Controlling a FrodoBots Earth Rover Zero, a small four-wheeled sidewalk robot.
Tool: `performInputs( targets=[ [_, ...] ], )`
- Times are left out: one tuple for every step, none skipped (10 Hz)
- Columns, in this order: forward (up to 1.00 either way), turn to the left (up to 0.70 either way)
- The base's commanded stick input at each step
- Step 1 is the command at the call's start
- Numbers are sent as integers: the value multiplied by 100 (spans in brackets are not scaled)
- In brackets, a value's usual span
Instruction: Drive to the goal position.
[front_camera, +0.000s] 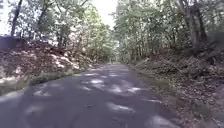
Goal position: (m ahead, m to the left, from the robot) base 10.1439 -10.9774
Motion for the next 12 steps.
performInputs(
  targets=[
    [70, 0],
    [70, -7],
    [70, -14],
    [70, -14],
    [70, -14],
    [70, 0],
    [70, -2],
    [70, -7],
    [70, -13],
    [70, -10],
    [70, -3],
    [70, 0]
  ],
)
